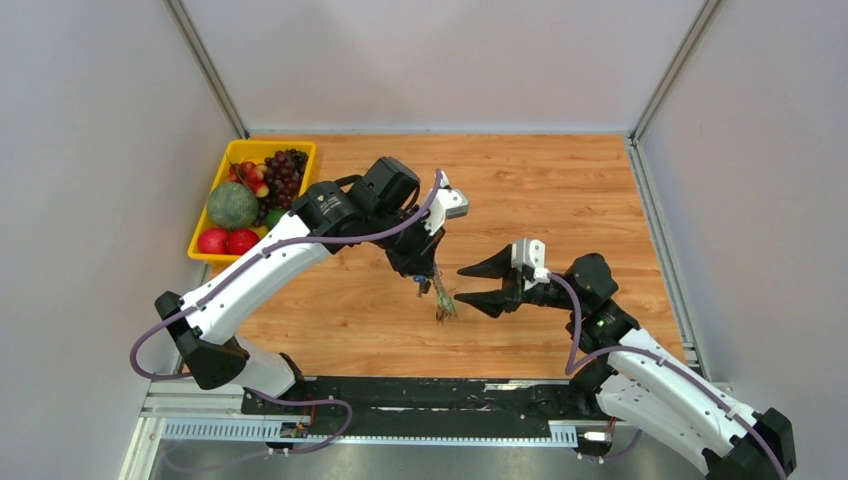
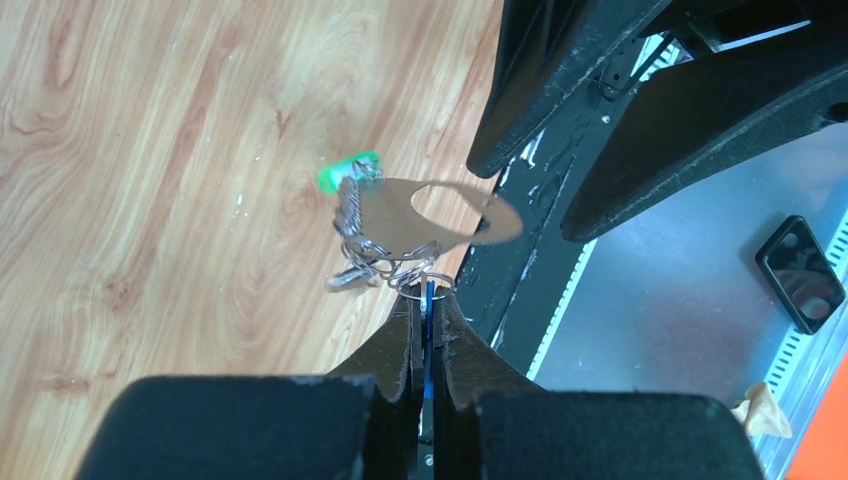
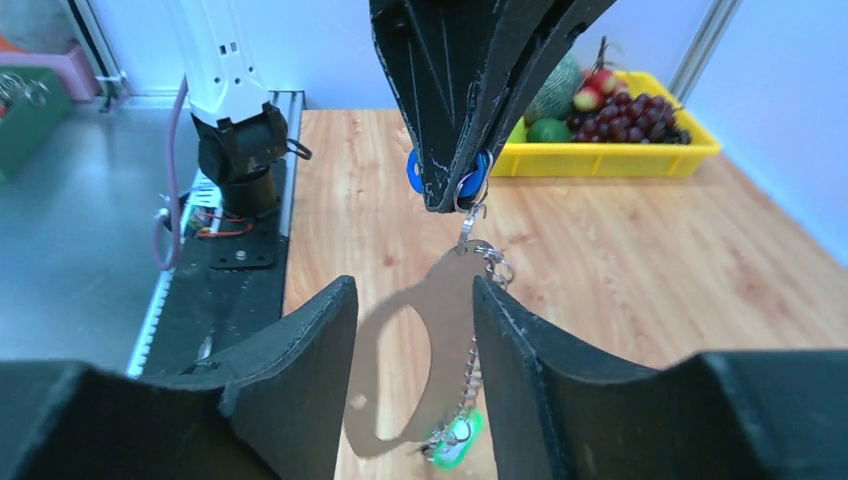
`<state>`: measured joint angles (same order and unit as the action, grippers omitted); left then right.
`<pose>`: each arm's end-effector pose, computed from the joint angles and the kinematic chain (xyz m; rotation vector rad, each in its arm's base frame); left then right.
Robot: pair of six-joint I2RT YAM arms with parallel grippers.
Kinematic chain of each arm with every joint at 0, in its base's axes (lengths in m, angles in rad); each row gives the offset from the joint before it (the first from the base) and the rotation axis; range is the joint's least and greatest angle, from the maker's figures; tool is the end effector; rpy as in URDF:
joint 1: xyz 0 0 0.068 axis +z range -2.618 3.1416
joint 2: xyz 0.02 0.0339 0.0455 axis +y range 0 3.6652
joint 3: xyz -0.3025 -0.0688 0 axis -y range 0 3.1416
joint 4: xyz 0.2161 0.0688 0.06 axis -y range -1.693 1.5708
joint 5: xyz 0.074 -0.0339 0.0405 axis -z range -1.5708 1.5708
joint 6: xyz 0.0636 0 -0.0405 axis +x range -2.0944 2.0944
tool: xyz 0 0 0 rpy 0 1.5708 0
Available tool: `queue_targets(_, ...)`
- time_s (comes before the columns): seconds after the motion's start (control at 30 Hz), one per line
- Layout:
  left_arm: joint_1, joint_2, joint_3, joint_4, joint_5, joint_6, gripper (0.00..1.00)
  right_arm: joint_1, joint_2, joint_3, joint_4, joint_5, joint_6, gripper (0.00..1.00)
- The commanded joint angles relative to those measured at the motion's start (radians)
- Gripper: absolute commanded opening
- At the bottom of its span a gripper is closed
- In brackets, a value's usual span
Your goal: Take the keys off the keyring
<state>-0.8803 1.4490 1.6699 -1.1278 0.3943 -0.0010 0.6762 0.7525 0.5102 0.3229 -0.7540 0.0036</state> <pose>0.1485 -0.2181 0.4151 1.2577 2.2570 -0.8447 0.0845 0.1237 0.3363 -1.0919 1.1917 1.0912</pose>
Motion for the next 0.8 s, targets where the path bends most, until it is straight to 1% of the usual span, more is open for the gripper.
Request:
queue_targets(0.0, -0.001, -0.016, 0.053, 0.047, 0.044, 0.007, 0.0, 0.003, -0.042, -0.038, 0.103, -0.005, -0.161, 0.48)
queue_targets(0.1, -0.003, -0.012, 0.06, 0.049, 0.067, 0.007, 0.0, 0.004, -0.02, -0.02, 0.1, 0.004, -0.171, 0.42)
queue_targets(0.2, -0.003, -0.011, 0.067, 0.048, 0.078, 0.007, 0.0, 0.003, 0.009, -0.007, 0.111, 0.012, -0.174, 0.38)
queue_targets(0.53, -0.005, -0.006, 0.082, 0.043, 0.092, 0.007, 0.0, 0.005, 0.055, 0.005, 0.224, -0.06, -0.126, 0.36)
queue_targets(0.77, -0.009, -0.002, 0.092, 0.034, 0.092, 0.006, 0.0, 0.013, 0.092, 0.027, 0.229, -0.076, -0.119, 0.35)
